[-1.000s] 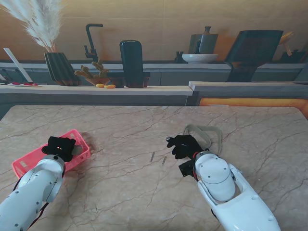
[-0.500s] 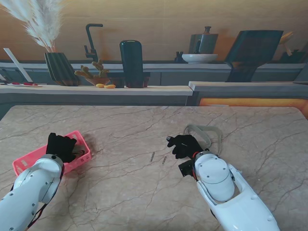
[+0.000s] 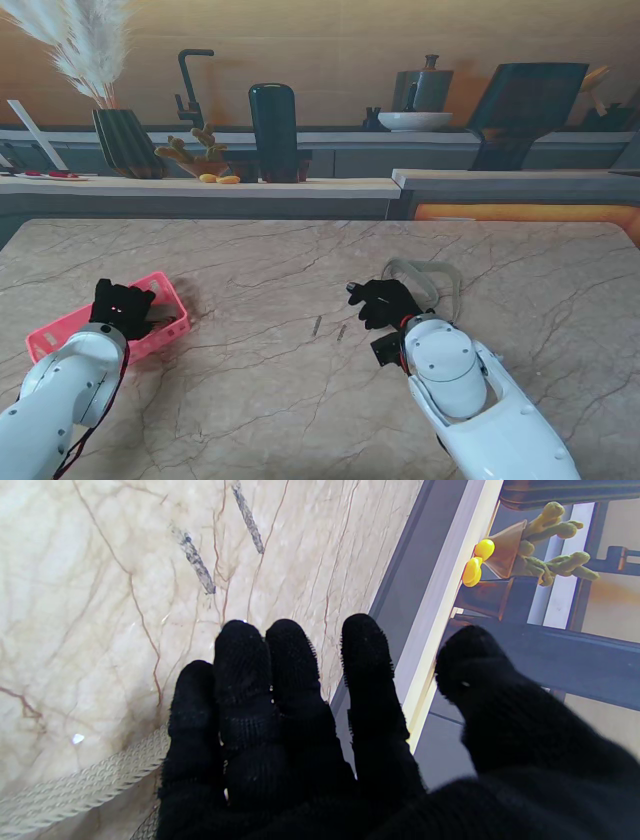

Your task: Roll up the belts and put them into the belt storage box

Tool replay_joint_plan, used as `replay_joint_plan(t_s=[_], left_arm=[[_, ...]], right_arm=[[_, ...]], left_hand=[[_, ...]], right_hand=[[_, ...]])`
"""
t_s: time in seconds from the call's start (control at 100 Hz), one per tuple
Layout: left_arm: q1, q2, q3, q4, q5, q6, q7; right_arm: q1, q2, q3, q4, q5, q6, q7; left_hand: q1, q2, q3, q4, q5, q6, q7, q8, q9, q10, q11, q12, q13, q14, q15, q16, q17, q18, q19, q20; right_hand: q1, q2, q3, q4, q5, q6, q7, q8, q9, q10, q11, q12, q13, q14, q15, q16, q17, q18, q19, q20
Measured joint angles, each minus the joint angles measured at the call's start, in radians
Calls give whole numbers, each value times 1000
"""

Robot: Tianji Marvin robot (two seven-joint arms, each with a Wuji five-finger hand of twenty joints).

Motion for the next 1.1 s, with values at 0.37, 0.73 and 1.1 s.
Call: replay_joint_plan(t_s=[0.37, 0.73, 1.1], left_arm=[[7, -4, 1, 2, -22, 15, 61], [-29, -3, 32, 14, -88, 23, -32], [-52, -14, 38, 26, -301, 90, -89]], right_arm=[[0, 0, 2, 2, 0, -2, 0], [0, 0, 4, 6, 0, -3, 1], [1, 0, 4, 10, 1, -3, -1]], left_hand=[[182, -40, 46, -1, 14, -25, 81, 57, 97, -7, -34, 98, 80, -5, 31, -27, 97, -16, 16, -25], [287, -37, 7, 1, 68, 29, 154, -25, 230, 27, -123, 83, 208, 6, 68, -90, 262, -36, 76, -100], [410, 61, -134, -13, 68, 109, 195, -26, 230, 68, 13, 67, 259, 19, 157, -101, 328, -25, 139, -125]], right_hand=[[0, 0, 0, 0, 0, 0, 0, 0, 0, 0, 0, 0, 0, 0, 0, 0, 0, 0, 0, 0], [0, 0, 0, 0, 0, 0, 0, 0, 0, 0, 0, 0, 0, 1, 0, 0, 0, 0, 0, 0], [0, 0, 0, 0, 0, 0, 0, 0, 0, 0, 0, 0, 0, 1, 0, 0, 0, 0, 0, 0]])
